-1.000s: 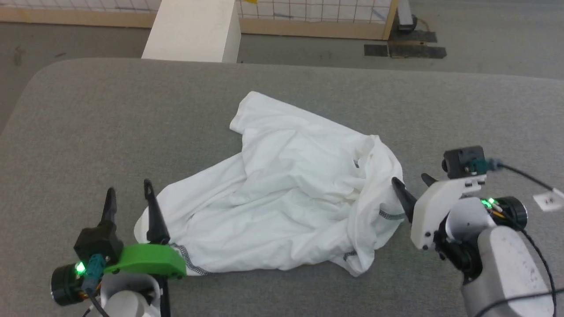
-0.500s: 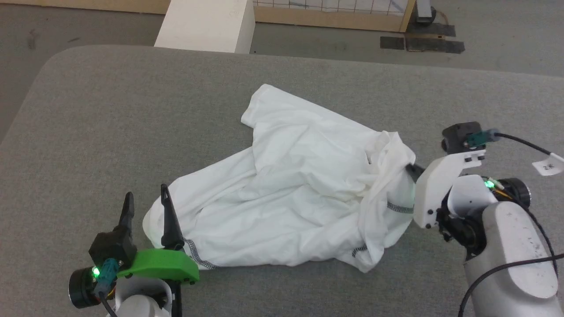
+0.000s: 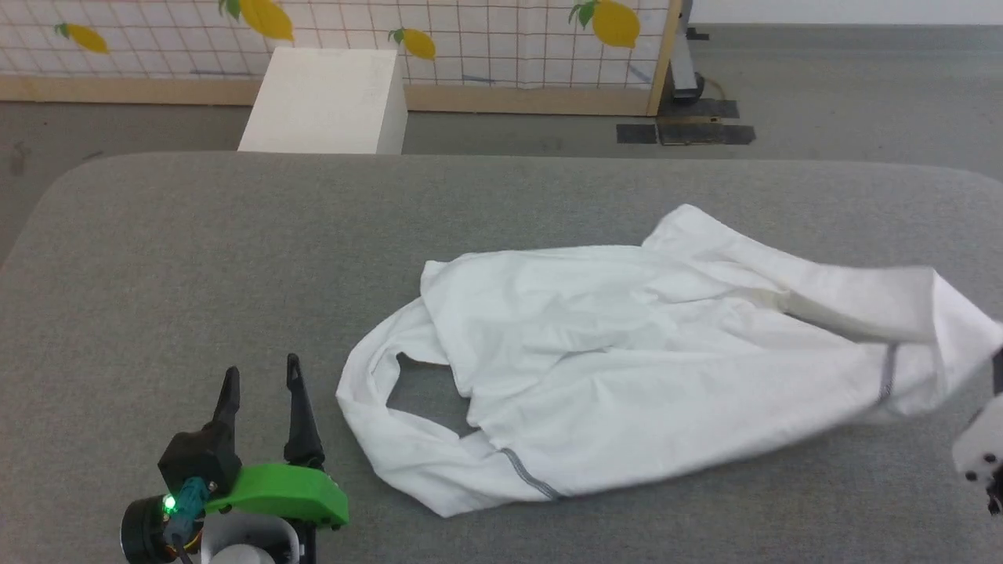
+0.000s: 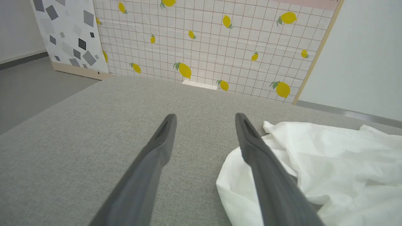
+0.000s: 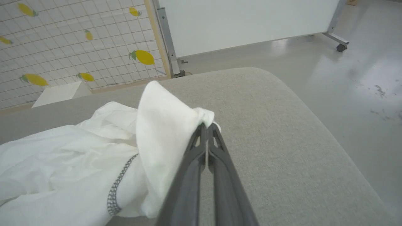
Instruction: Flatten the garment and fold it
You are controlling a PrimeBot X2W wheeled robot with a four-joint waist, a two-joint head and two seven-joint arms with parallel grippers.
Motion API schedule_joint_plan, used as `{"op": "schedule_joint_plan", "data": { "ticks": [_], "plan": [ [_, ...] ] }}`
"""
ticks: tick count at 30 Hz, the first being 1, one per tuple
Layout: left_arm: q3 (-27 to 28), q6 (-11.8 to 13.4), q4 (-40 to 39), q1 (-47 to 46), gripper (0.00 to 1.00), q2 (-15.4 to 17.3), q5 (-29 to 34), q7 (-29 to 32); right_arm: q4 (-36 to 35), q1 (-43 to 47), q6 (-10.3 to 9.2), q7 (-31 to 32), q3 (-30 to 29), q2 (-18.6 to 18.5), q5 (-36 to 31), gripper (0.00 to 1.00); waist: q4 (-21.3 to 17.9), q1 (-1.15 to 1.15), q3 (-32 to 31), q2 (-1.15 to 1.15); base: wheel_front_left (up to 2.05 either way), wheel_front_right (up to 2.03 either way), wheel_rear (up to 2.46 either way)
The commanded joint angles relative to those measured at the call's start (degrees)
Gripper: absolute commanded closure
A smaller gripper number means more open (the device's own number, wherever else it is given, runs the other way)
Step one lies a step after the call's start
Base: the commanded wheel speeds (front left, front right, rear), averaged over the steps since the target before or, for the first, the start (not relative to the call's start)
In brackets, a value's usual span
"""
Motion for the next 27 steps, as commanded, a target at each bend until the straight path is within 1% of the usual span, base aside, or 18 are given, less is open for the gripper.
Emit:
{"op": "schedule_joint_plan", "data": {
  "ticks": [1, 4, 6, 8, 10, 11, 12, 16, 18, 19, 20, 23, 25, 27],
  "plan": [
    [0.2, -0.5, 0.4, 0.5, 0.00, -0.1, 0.6, -0.3, 0.5, 1.9, -0.09, 0.2, -2.0, 0.0, 1.6, 1.00, -2.2, 0.00, -1.4, 0.00, 0.00, 0.00, 0.00],
    [0.1, -1.0, 1.0, 0.5, 0.00, 0.0, 0.7, -0.3, 3.5, 5.8, -0.09, 2.1, -5.3, 0.0, 4.2, 1.00, -3.7, 0.00, -1.3, 0.00, 0.00, 0.00, 0.00],
    [-0.3, -1.4, 1.5, 0.3, 0.00, 0.1, 0.7, -0.3, 6.9, 8.2, -0.09, 4.7, -6.3, 0.0, 5.5, 1.00, -4.4, 0.00, -1.1, 0.00, 0.00, 0.00, 0.00],
    [-0.7, -1.9, 2.0, 0.0, 0.00, 0.2, 0.7, -0.2, 9.4, 10.4, -0.09, 7.9, -5.7, 0.0, 6.4, 1.00, -5.2, 0.00, -0.9, 0.00, 0.00, 0.00, 0.00],
    [-1.3, -2.2, 2.4, -0.4, 0.00, 0.3, 0.8, 0.2, 10.1, 11.6, -0.09, 8.7, -5.3, 0.0, 6.9, 1.00, -5.9, 0.00, -0.5, 0.00, 0.00, 0.00, 0.00],
    [-1.7, -2.5, 2.6, -0.6, 0.00, 0.3, 0.8, 0.8, 9.9, 11.9, -0.09, 8.3, -5.0, 0.0, 6.8, 0.72, -6.2, 0.00, -0.3, 0.00, 0.00, 0.00, 0.00],
    [-2.1, -2.7, 2.8, -0.9, 0.00, 0.4, 0.9, 1.3, 9.7, 12.0, -0.09, 7.6, -4.7, 0.0, 6.8, 0.00, -6.5, 0.00, -0.1, 0.00, 0.00, 0.00, 0.00],
    [-4.2, -3.4, 3.6, -2.3, 0.00, 1.1, 2.0, 4.5, 7.7, 11.8, -0.09, 0.8, -0.9, 0.0, 7.2, 0.00, -7.3, 0.00, 0.5, 0.00, 0.00, 0.00, 0.00],
    [-5.5, -3.7, 4.4, -3.0, 0.00, 1.5, 2.6, 7.6, 6.8, 11.8, -0.09, -2.7, 1.4, 0.0, 7.4, 0.00, -7.6, 0.00, 0.9, 0.00, 0.00, 0.00, 0.00],
    [-6.3, -3.7, 5.0, -3.4, 0.00, 1.8, 3.2, 10.1, 6.4, 12.0, -0.09, -4.2, 2.9, 0.0, 7.2, 0.00, -7.8, 0.00, 1.1, 0.00, 0.00, 0.00, 0.00],
    [-6.7, -3.3, 5.6, -3.6, 0.00, 2.1, 3.6, 12.6, 6.2, 12.1, -0.09, -5.1, 3.7, 0.0, 7.2, 0.00, -8.0, 0.00, 1.2, 0.00, 0.00, 0.00, 0.00],
    [-7.2, 0.8, 7.4, -4.1, 0.00, 3.5, 6.5, 22.7, 6.2, 12.1, -0.09, -6.9, 6.4, 0.0, 7.8, 0.00, -8.5, 0.00, 1.5, 0.00, 0.00, 0.00, 0.00],
    [-7.1, 2.2, 7.0, -4.3, 0.00, 3.4, 6.8, 27.4, 6.5, 12.1, -0.09, -7.1, 7.8, 0.0, 8.5, 0.00, -8.6, 0.00, 1.7, 0.00, 0.00, 0.00, 0.00],
    [-7.3, 2.7, 7.1, -4.3, 0.00, 3.9, 6.8, 31.5, 6.6, 12.1, -0.09, -7.2, 9.1, 0.0, 8.9, 0.00, -8.7, 0.00, 2.0, 0.00, 0.00, 0.00, 0.00]
  ]
}}
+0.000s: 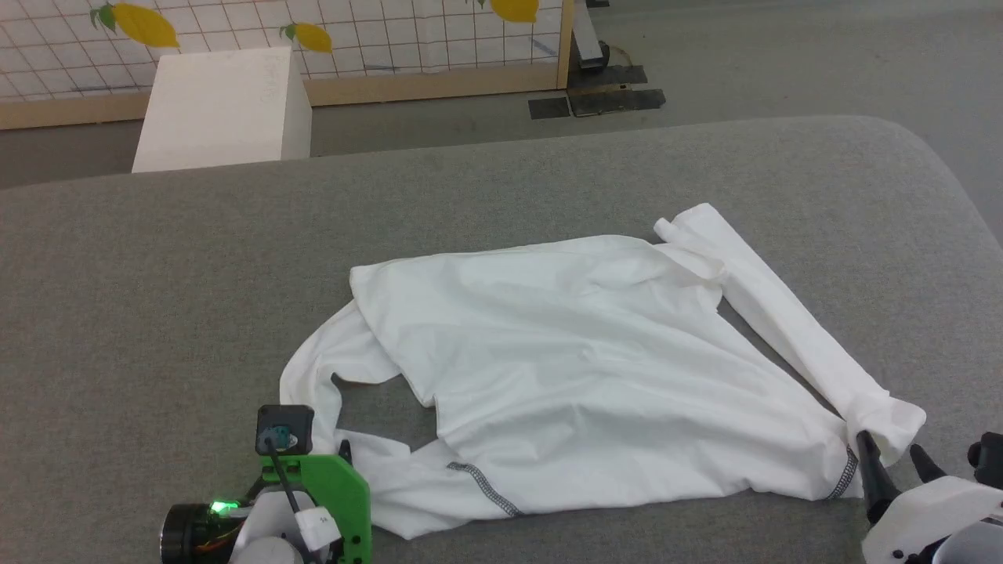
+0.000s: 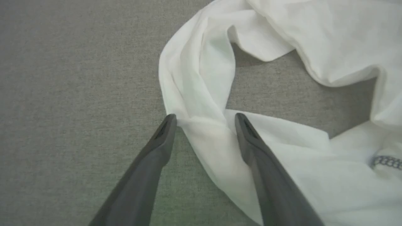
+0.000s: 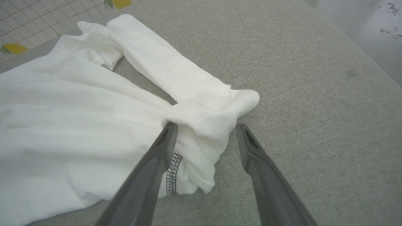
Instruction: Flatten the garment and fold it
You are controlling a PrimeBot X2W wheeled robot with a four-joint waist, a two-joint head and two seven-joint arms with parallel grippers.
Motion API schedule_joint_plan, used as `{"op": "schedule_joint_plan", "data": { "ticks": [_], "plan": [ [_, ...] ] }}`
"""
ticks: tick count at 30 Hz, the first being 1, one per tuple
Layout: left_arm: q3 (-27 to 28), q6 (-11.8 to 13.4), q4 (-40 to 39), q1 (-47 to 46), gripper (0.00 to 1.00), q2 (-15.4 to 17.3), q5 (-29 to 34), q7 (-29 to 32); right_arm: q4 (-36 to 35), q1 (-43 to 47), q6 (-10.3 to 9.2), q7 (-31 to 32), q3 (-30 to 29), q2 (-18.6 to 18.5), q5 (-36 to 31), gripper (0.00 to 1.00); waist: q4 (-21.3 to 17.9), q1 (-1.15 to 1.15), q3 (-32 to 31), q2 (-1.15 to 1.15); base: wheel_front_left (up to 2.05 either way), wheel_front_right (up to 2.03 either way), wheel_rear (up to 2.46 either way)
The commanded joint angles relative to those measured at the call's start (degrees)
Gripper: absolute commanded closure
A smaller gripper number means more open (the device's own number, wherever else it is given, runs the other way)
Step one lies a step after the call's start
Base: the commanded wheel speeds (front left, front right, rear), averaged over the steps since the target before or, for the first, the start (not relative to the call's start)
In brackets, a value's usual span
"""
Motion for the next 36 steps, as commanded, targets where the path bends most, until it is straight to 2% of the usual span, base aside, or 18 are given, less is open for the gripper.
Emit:
{"op": "schedule_joint_plan", "data": {
  "ticks": [1, 3, 4, 5, 7, 16, 20, 21, 22, 24, 28, 33, 36],
  "plan": [
    [-0.1, 0.3, 0.4, -0.7, 0.00, 0.7, 0.1, 2.3, 0.1, 0.0, -0.08, -0.4, 0.7, 0.0, 0.6, 0.00, -0.1, 0.00, 0.3, 0.00, 0.00, 0.00, 0.00],
    [-0.4, -0.5, 1.4, -0.2, 0.00, 0.8, -1.0, 6.8, 0.1, -0.3, -0.08, -0.5, 2.0, 0.0, 1.1, 0.00, -0.2, 0.00, 0.5, 0.00, 0.00, 0.00, 0.00],
    [-0.7, -1.3, 2.0, 0.0, 0.40, 0.8, -1.7, 8.9, 0.0, -0.4, -0.08, -0.5, 2.6, 0.0, 1.1, 0.00, -0.2, 0.00, 0.5, 0.00, 0.00, 0.00, 0.00],
    [-0.8, -1.9, 2.2, 0.2, 1.00, 0.9, -2.3, 10.1, -0.1, -0.5, -0.08, -0.5, 3.2, 0.0, 1.1, 0.00, -0.2, 0.00, 0.5, 0.00, 0.00, 0.00, 0.00],
    [-0.1, -2.1, 1.6, 0.4, 1.00, 1.2, -3.3, 9.9, -0.7, -0.6, -0.08, -0.5, 4.4, 0.0, 1.2, 0.00, -0.1, 0.00, 0.5, 0.00, 0.00, 0.00, 0.00],
    [10.1, 4.3, -3.5, 5.1, 1.00, 3.9, -5.8, -0.6, -7.3, -1.2, -0.08, -2.8, 8.6, 0.0, -4.0, 0.00, 3.4, 0.00, -0.3, 0.00, 0.00, 0.00, 0.00],
    [13.0, 6.0, -3.9, 7.4, 0.98, 3.7, -7.3, -3.2, -9.0, -2.4, -0.08, -3.2, 12.5, 0.0, -6.3, 0.00, 5.8, 0.00, -0.5, 0.00, 0.00, 0.00, 0.00],
    [13.5, 6.3, -3.9, 7.6, 0.59, 3.5, -7.6, -4.0, -9.2, -3.0, -0.08, -3.2, 13.8, 0.0, -6.8, 0.00, 6.3, 0.00, -0.4, 0.00, 0.00, 0.00, 0.00],
    [13.9, 6.2, -4.0, 7.7, 0.00, 3.1, -8.1, -5.2, -9.3, -3.9, -0.08, -3.2, 15.6, 0.0, -7.7, 0.00, 7.0, 0.00, -0.3, 0.00, 0.00, 0.00, 0.00],
    [14.1, 4.8, -4.3, 7.3, 0.00, 2.0, -9.6, -8.4, -8.7, -6.0, -0.08, -2.8, 19.3, -0.3, -8.6, 0.00, 8.4, 0.00, 0.2, 0.00, 0.00, 0.00, 0.00],
    [13.1, 2.0, -4.1, 5.4, 0.00, 0.2, -10.3, -17.0, -4.8, -12.1, -0.08, -0.5, 28.9, -5.1, -8.9, 0.00, 11.2, 0.00, 2.1, 0.00, 0.00, 0.00, 0.00],
    [9.9, -1.6, -2.0, 1.2, 0.00, -2.1, -9.1, -28.5, 3.3, -21.1, -0.08, 7.9, 41.5, -13.2, -5.6, 0.00, 15.0, 0.00, 5.1, 0.00, 0.00, 0.00, 0.00],
    [8.3, -2.6, -1.3, -1.1, 0.00, -3.5, -8.2, -30.8, 6.6, -25.6, -0.08, 14.7, 48.5, -17.1, -1.2, 0.00, 17.0, 0.00, 6.9, 0.00, 0.00, 0.00, 0.00]
  ]
}}
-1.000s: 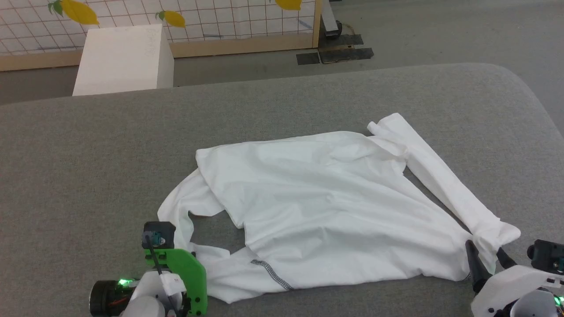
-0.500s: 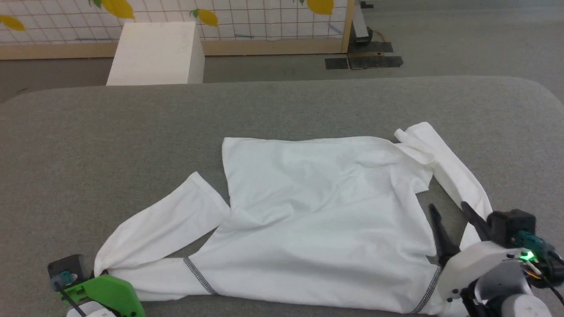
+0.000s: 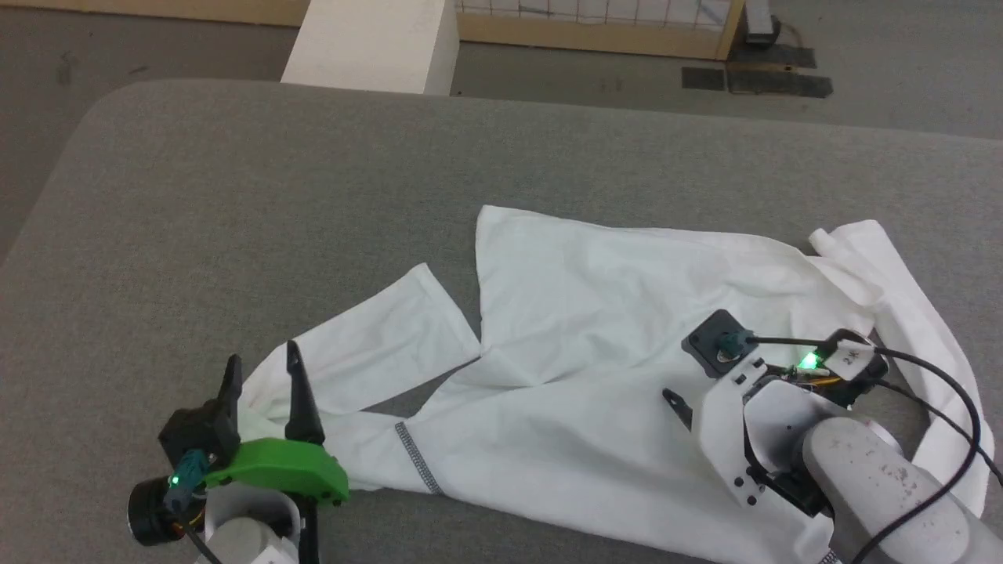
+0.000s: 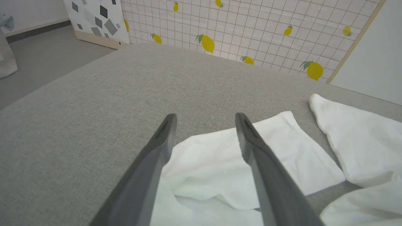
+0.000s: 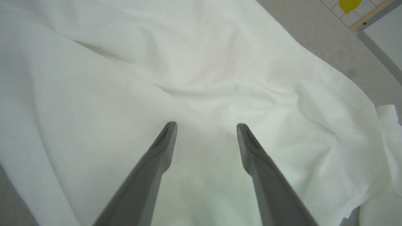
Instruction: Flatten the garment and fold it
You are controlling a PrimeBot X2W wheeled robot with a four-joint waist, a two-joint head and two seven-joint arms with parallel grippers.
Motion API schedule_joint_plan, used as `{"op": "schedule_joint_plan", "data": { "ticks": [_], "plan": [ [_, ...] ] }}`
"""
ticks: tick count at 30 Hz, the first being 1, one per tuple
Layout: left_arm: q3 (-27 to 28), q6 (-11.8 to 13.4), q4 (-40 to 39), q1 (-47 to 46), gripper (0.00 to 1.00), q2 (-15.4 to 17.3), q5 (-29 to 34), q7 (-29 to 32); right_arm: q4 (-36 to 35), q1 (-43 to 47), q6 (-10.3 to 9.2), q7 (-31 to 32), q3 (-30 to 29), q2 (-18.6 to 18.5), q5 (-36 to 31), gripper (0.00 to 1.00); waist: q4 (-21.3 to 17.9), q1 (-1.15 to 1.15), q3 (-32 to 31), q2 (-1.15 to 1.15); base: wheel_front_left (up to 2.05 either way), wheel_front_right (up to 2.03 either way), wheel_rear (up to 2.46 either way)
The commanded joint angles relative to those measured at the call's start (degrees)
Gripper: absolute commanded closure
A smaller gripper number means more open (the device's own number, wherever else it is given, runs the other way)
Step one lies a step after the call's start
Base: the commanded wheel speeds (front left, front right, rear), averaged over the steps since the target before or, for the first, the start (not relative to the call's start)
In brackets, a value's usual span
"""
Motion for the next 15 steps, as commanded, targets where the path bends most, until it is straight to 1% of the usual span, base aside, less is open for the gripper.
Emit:
{"op": "schedule_joint_plan", "data": {
  "ticks": [1, 3, 4, 5, 6, 9, 11, 15],
  "plan": [
    [-0.5, -0.5, 0.1, -1.4, 0.00, -0.5, 1.2, -0.7, 0.9, -2.5, -0.10, 2.8, 3.1, -1.5, 2.2, 0.00, 3.9, 0.00, 3.9, 0.00, 0.00, 0.00, 0.00],
    [-1.4, -0.9, 0.0, -2.3, 0.00, -1.2, 1.8, -0.9, 2.0, -5.2, -0.10, 7.8, 8.1, -4.4, 5.5, 0.00, 5.1, 0.00, 4.9, 0.00, 0.00, 0.00, 0.00],
    [-1.7, -1.1, -0.4, -2.8, 0.00, -1.4, 2.1, -1.0, 2.2, -6.3, -0.10, 9.6, 9.8, -5.7, 7.0, 0.44, 5.6, 0.00, 5.4, 0.00, 0.00, 0.00, 0.00],
    [-1.9, -1.4, -1.1, -3.4, 0.00, -1.7, 2.4, -1.0, 2.0, -7.7, -0.10, 11.3, 12.0, -7.2, 8.5, 0.79, 6.2, 0.00, 5.9, 0.00, 0.00, 0.00, 0.00],
    [-2.0, -1.6, -1.6, -3.7, 0.00, -1.9, 2.6, -1.0, 1.7, -8.9, -0.10, 12.2, 13.4, -8.3, 9.5, 1.00, 6.7, 0.00, 6.4, 0.00, 0.00, 0.00, 0.00],
    [-2.0, -2.1, -3.0, -4.7, 0.00, -2.4, 2.9, -1.0, 0.2, -13.1, -0.10, 12.7, 16.2, -11.4, 12.5, 1.00, 8.0, 0.00, 7.8, 0.00, 0.00, 0.00, 0.00],
    [-2.1, -2.4, -3.6, -5.3, 0.00, -2.6, 3.0, -1.0, -0.8, -16.1, -0.10, 12.4, 16.9, -13.3, 13.5, 1.00, 8.8, 0.00, 8.8, 0.00, 0.00, 0.00, 0.00],
    [-2.4, -2.8, -4.4, -6.9, 0.00, -2.8, 3.2, -1.1, -2.0, -23.2, -0.10, 11.2, 15.1, -16.0, 14.8, 1.00, 10.3, 0.00, 11.0, 0.00, 0.00, 0.00, 0.00]
  ]
}}
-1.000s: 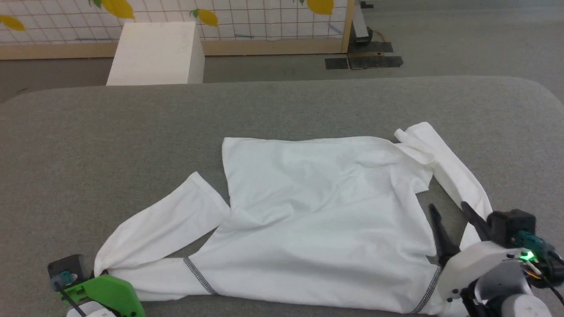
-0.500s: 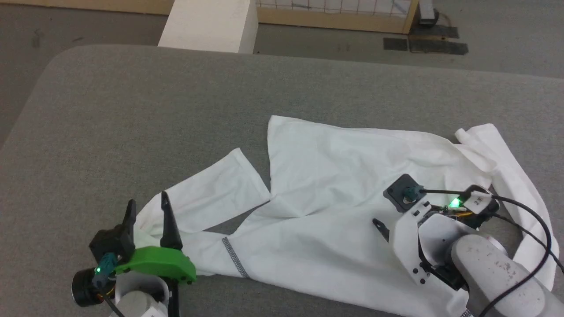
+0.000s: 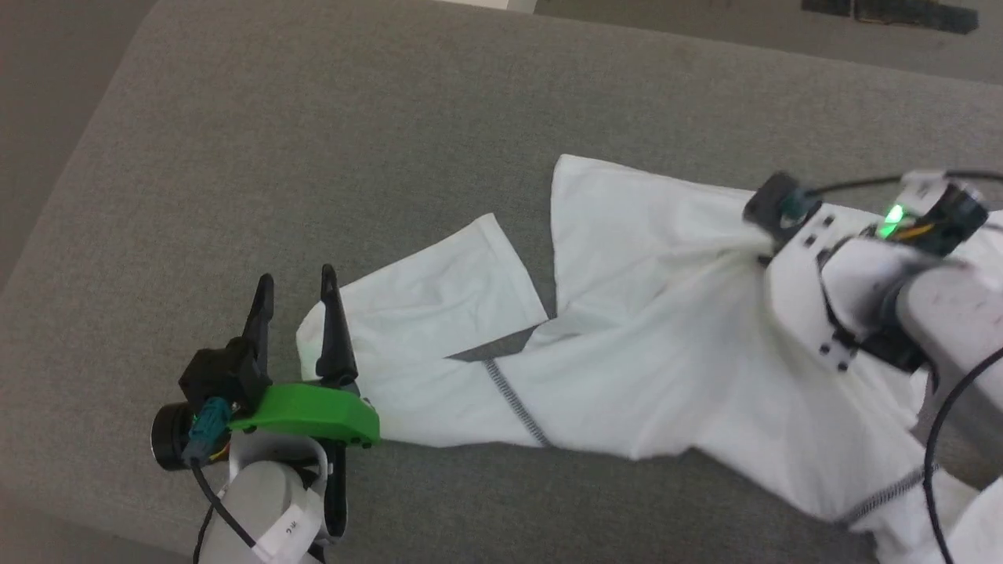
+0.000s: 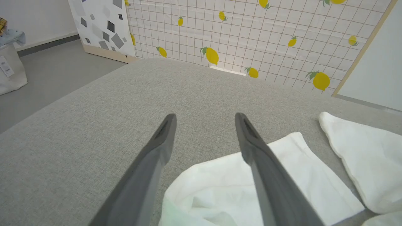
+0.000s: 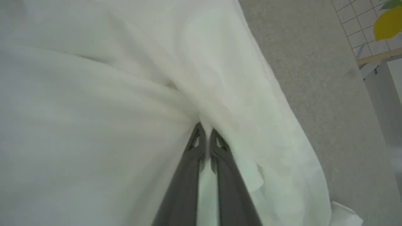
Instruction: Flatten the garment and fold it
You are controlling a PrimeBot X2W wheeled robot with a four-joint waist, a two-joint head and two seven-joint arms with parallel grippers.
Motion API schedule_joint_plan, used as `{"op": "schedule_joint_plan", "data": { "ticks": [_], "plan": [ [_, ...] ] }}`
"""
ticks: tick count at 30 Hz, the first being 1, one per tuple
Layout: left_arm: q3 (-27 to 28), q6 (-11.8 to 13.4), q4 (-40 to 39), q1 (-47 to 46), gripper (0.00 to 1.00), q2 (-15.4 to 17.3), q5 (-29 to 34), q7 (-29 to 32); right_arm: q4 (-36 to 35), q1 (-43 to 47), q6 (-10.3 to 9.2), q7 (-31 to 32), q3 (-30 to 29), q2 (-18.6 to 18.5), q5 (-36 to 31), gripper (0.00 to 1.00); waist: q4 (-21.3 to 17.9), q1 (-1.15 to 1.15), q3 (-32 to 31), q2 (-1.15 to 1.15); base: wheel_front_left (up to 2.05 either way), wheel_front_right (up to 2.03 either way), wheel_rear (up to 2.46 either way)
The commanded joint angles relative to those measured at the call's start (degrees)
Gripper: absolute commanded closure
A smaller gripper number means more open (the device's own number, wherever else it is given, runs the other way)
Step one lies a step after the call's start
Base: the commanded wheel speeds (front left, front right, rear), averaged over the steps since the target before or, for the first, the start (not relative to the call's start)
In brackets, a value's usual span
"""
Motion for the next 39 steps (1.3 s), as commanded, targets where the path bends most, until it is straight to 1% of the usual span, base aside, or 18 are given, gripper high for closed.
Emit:
{"op": "schedule_joint_plan", "data": {
  "ticks": [1, 3, 5, 9, 11, 12, 13, 16, 19, 21, 26, 29, 33, 35, 39],
  "plan": [
    [-0.1, -0.4, -0.4, -1.5, 0.00, -0.3, 0.5, -0.3, -0.1, -2.9, -0.11, -0.7, -1.5, -0.6, 0.8, 1.00, 2.8, -0.01, 3.3, 0.00, 0.00, 0.00, 0.00],
    [-0.2, -0.4, -0.7, -2.1, 0.00, -0.4, 0.4, -0.3, 1.0, -6.4, -0.11, -1.2, -4.0, -1.2, 0.9, 1.00, 3.2, -0.01, 4.4, 0.00, 0.00, 0.00, 0.00],
    [-0.4, -0.4, -1.0, -2.7, 0.00, -0.4, 0.1, -0.3, 3.5, -9.9, -0.11, -2.3, -7.2, -1.1, -0.2, 1.00, 3.5, -0.01, 5.6, 0.00, 0.00, 0.00, 0.00],
    [-1.6, -0.3, -1.0, -4.0, 0.00, -0.4, -0.8, -0.3, 12.3, -14.7, -0.11, -6.2, -15.1, 1.0, -4.6, 1.00, 4.5, -0.01, 7.5, 0.00, 0.00, 0.00, 0.00],
    [-2.3, -0.1, -0.9, -4.6, 0.00, -0.4, -1.1, -0.3, 16.5, -15.3, -0.11, -7.8, -18.3, 3.1, -6.9, 1.00, 4.7, -0.01, 7.9, 0.00, 0.00, 0.00, 0.00],
    [-2.6, 0.0, -0.9, -4.8, 0.00, -0.4, -1.3, -0.3, 18.2, -15.4, -0.11, -9.0, -19.6, 4.3, -8.1, 0.75, 4.7, -0.01, 8.0, 0.00, 0.00, 0.00, 0.00],
    [-2.9, -0.1, -0.8, -4.9, 0.00, -0.4, -1.3, -0.3, 19.4, -15.1, -0.11, -10.1, -20.6, 5.6, -8.8, 0.00, 4.6, -0.01, 8.0, 0.00, 0.00, 0.00, 0.00],
    [-3.1, -0.2, -0.5, -4.9, 0.00, -0.4, -0.8, -0.3, 21.4, -13.4, -0.11, -12.2, -21.8, 8.1, -10.2, 0.00, 3.7, -0.01, 7.3, 0.00, 0.00, 0.00, 0.00],
    [-2.8, -0.4, -0.2, -4.6, 0.00, -0.4, -0.2, -0.3, 20.9, -10.4, -0.11, -16.0, -23.5, 9.8, -9.8, 0.00, 2.3, -0.01, 5.5, 0.00, 0.00, 0.00, 0.00],
    [-2.5, -0.6, 0.2, -4.0, 0.00, -0.4, 0.4, -0.3, 19.9, -7.3, -0.11, -18.6, -25.6, 11.0, -8.7, 0.00, 1.0, -0.01, 3.7, 0.00, 0.00, 0.00, 0.00],
    [-1.2, -1.4, 1.3, -1.5, 0.00, -0.4, 1.9, -0.3, 13.9, 3.0, -0.11, -25.0, -30.3, 14.1, -7.2, 0.00, -3.4, -0.01, -1.0, 0.00, 0.00, 0.00, 0.00],
    [-0.2, -1.7, 1.8, 0.4, 0.00, -0.1, 2.6, -0.3, 9.7, 10.7, -0.11, -28.0, -34.0, 16.6, -7.7, 0.00, -6.5, -0.01, -4.0, 0.00, 0.00, 0.00, 0.00],
    [0.8, -1.9, 1.8, 2.4, 0.00, 0.2, 3.2, -0.3, 5.8, 18.4, -0.11, -29.1, -38.9, 19.7, -9.6, 0.00, -9.7, -0.01, -6.7, 0.00, 0.00, 0.00, 0.00],
    [1.1, -2.0, 1.6, 3.0, 0.00, 0.2, 3.4, -0.3, 4.4, 20.3, -0.11, -28.8, -41.2, 21.0, -10.5, 0.00, -10.5, -0.01, -7.2, 0.00, 0.00, 0.00, 0.00],
    [1.3, -2.3, 1.1, 3.1, 0.00, 0.2, 3.7, -0.3, 3.4, 19.7, -0.11, -28.5, -45.1, 23.0, -12.5, 0.00, -10.7, -0.01, -6.6, 0.00, 0.00, 0.00, 0.00]
  ]
}}
